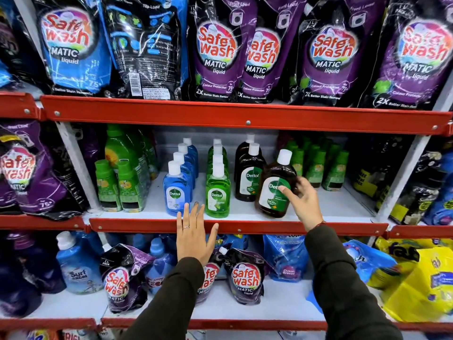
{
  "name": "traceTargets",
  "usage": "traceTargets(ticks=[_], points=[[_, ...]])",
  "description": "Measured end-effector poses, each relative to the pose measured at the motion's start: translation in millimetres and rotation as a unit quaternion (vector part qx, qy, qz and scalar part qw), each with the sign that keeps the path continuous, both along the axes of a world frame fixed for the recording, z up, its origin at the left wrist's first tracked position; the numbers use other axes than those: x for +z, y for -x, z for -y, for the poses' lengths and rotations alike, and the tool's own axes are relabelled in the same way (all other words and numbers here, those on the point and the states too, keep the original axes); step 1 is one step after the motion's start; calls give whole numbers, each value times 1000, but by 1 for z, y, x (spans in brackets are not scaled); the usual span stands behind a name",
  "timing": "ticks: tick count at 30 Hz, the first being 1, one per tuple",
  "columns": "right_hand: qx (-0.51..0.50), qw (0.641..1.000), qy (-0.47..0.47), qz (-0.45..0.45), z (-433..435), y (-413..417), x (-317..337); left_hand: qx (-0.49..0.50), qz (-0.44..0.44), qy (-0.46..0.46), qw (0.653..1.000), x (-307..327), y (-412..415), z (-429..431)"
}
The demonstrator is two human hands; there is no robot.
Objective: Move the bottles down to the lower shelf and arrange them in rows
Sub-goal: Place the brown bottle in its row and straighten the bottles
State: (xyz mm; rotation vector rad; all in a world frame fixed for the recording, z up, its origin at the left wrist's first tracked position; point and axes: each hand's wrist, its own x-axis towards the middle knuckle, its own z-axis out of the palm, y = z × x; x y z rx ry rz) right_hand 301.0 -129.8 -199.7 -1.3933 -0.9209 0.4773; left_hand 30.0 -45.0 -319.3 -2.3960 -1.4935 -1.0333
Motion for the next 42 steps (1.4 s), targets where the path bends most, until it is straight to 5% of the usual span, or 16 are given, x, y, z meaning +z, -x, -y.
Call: traceTargets(ticks=[23,31,37,42], points=[[178,982,21,56,-38,6,-6,2,-8,5,1000,-7,2,-4],[132,991,-14,-11,-23,20,-14,-131,137,2,982,12,-27,27],[60,987,-48,-144,-20,46,-29,-257,275,120,919,52,-83,44],[48,988,-48,-139,-21,55,-33,-255,394,285,836,71,-114,41]])
